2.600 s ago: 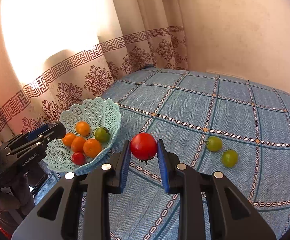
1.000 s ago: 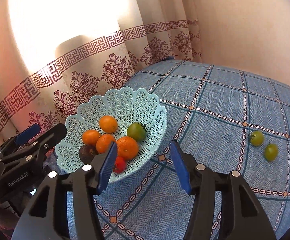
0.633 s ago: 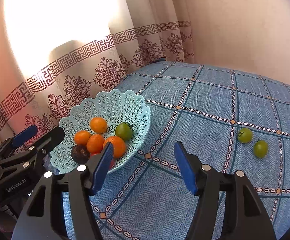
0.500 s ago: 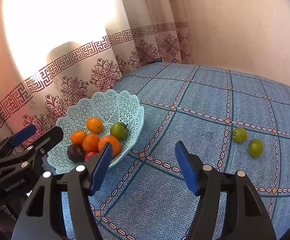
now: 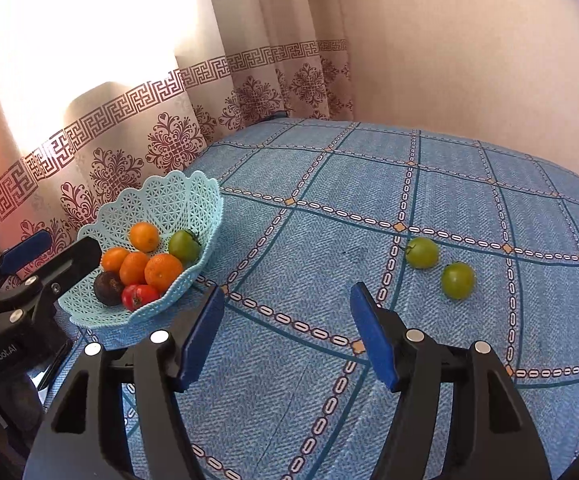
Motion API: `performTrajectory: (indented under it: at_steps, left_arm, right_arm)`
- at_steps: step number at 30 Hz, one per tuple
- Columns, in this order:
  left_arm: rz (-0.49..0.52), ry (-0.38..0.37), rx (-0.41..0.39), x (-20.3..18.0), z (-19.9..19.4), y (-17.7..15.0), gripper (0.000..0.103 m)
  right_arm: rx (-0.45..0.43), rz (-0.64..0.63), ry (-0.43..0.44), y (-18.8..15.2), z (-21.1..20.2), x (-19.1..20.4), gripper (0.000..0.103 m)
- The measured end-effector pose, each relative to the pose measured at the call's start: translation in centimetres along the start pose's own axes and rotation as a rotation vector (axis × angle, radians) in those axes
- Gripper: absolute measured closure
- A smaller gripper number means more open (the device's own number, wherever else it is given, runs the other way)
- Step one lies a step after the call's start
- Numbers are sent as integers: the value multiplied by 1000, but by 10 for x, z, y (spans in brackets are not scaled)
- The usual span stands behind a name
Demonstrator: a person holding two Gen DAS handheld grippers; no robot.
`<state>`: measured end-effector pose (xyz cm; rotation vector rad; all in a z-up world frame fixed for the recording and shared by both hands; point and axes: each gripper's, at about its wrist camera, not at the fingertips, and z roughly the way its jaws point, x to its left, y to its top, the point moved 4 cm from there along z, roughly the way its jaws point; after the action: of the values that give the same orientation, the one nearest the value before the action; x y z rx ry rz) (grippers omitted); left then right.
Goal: Organize fruits
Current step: 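Move both open grippers toward the two green tomatoes, then grasp a green tomato with the right gripper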
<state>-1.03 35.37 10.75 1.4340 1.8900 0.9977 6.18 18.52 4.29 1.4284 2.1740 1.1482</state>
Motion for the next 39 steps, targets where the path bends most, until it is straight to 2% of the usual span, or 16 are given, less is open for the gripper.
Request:
performTrajectory:
  at_steps: [16, 25, 27, 32, 39]
  left_arm:
    - [91, -60, 9, -55, 8, 2, 4]
    - [137, -86, 22, -83, 21, 2, 4]
    - [144, -92, 27, -88, 24, 2, 4]
    - [156, -97, 37, -95, 32, 2, 4]
    - [166, -101, 45, -103, 40, 3, 4]
  right_arm:
    - [42, 106, -141, -21, -4, -100, 37]
    - [50, 116, -176, -11, 14, -125, 37]
    - [57, 109, -183, -7, 23, -126, 39]
    - [93, 117, -164, -1, 43, -127, 56]
    - [110, 104, -154, 3, 60, -124, 63]
